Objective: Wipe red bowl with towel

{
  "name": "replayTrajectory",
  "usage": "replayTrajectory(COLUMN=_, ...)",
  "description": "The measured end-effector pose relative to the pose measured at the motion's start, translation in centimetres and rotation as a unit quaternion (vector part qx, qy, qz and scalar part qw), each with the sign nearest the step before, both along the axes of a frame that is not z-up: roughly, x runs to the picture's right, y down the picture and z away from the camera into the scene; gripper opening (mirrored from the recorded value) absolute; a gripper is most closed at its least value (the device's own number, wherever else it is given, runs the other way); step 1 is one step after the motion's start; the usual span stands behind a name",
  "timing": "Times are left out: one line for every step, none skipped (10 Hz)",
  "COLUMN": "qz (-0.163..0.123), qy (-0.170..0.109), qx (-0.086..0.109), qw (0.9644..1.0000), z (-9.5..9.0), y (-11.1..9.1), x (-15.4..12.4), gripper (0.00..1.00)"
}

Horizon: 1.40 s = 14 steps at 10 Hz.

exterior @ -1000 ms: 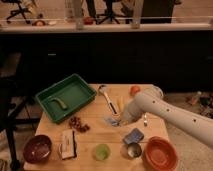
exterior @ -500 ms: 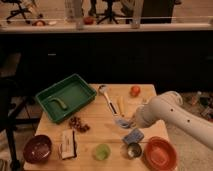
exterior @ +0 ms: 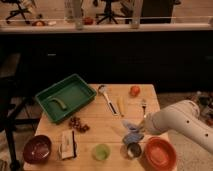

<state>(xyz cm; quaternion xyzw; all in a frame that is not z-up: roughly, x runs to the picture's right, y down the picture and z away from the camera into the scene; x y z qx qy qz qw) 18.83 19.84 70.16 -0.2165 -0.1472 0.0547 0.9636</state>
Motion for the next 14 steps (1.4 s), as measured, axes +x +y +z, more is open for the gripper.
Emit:
replayTrajectory(qz=0.009, qy=0.007, qx=-0.001, qw=0.9999, z=-0.3, y=0.6, x=0.9, gripper=0.00)
replayTrajectory(qz=0.018, qy=0.016, qx=-0.004, qw=0.9997, z=-0.4, y=1.2, x=1.8, gripper=0.00)
replayTrajectory(qz=0.022, qy=0.025, qx=-0.009, qw=0.9994, z=-0.2, y=1.7, x=2.4, gripper=0.00)
replayTrajectory(qz=0.024, qy=0.039, qx=-0.014, qw=0.9989, z=0.0, y=2.3, x=3.4, gripper=0.00)
replayTrajectory(qz=0.025, qy=0.040, qx=-0.014, qw=0.9988, z=-0.1, y=2.4, x=3.5, gripper=0.00)
replayTrajectory(qz=0.024, qy=0.040, qx=-0.014, qw=0.9988, z=-0.1, y=2.3, x=3.5, gripper=0.00)
replayTrajectory(qz=0.022, qy=0.038, qx=-0.014, qw=0.9989, z=0.0, y=2.3, x=3.3, gripper=0.00)
replayTrajectory(qz=0.023, qy=0.039, qx=-0.015, qw=0.9988, z=0.0, y=2.3, x=3.4, gripper=0.00)
replayTrajectory(qz=0.024, qy=0.039, qx=-0.015, qw=0.9988, z=0.0, y=2.3, x=3.4, gripper=0.00)
replayTrajectory(qz=0.023, qy=0.039, qx=-0.015, qw=0.9989, z=0.0, y=2.3, x=3.3, gripper=0.00)
replayTrajectory(qz=0.024, qy=0.037, qx=-0.016, qw=0.9989, z=0.1, y=2.3, x=3.2, gripper=0.00)
replayTrajectory(qz=0.036, qy=0.039, qx=-0.023, qw=0.9983, z=0.3, y=2.6, x=3.6, gripper=0.00)
replayTrajectory(qz=0.049, qy=0.042, qx=-0.029, qw=0.9975, z=0.6, y=3.1, x=4.1, gripper=0.00)
replayTrajectory(qz=0.067, qy=0.049, qx=-0.038, qw=0.9958, z=0.7, y=3.8, x=5.4, gripper=0.00)
